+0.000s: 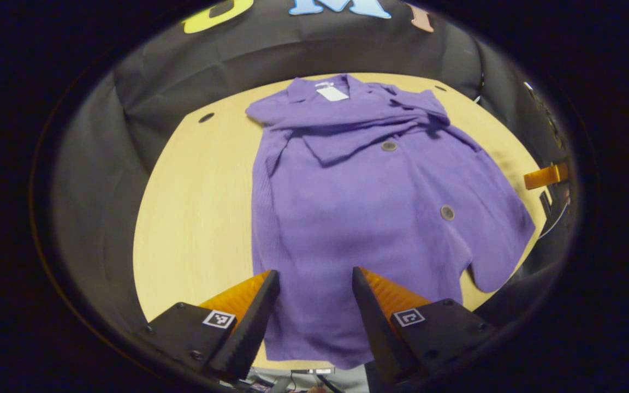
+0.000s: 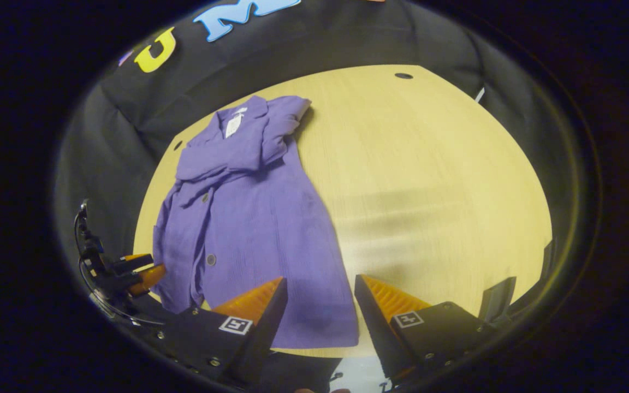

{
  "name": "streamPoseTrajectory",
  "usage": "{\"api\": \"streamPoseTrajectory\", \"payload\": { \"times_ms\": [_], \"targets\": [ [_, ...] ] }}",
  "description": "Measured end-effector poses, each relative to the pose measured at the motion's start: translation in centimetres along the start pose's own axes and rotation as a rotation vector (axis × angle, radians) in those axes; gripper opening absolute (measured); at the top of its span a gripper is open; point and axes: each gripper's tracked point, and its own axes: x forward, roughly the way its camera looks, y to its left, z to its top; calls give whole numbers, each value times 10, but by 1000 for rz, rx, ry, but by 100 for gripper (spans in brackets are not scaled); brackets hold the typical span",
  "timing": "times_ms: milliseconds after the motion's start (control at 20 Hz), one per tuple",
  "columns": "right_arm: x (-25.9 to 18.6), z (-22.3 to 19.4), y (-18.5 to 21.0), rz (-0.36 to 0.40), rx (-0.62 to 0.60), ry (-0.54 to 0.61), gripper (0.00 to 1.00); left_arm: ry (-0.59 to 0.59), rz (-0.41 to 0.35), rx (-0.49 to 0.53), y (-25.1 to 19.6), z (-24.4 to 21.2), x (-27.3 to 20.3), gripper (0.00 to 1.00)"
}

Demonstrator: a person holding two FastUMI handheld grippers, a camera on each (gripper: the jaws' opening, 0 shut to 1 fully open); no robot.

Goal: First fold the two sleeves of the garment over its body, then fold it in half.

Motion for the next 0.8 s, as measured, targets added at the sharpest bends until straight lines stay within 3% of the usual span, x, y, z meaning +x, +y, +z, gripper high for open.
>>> {"api": "streamPoseTrajectory", "payload": {
  "times_ms": [300, 400, 650, 800],
  "targets": [
    [10, -38, 3, -27, -17, 94, 78, 81, 33, -11, 12, -24, 6, 89],
    [11, -45, 5, -30, -21, 115, 78, 86, 39, 0, 13, -27, 4, 94],
    [16, -56, 3, -72, -56, 151, 79, 110, 2, -33, 11, -37, 8, 93],
    [18, -61, -5, -123, -92, 194, 76, 129, -4, 20, 13, -36, 4, 91]
  ]
}}
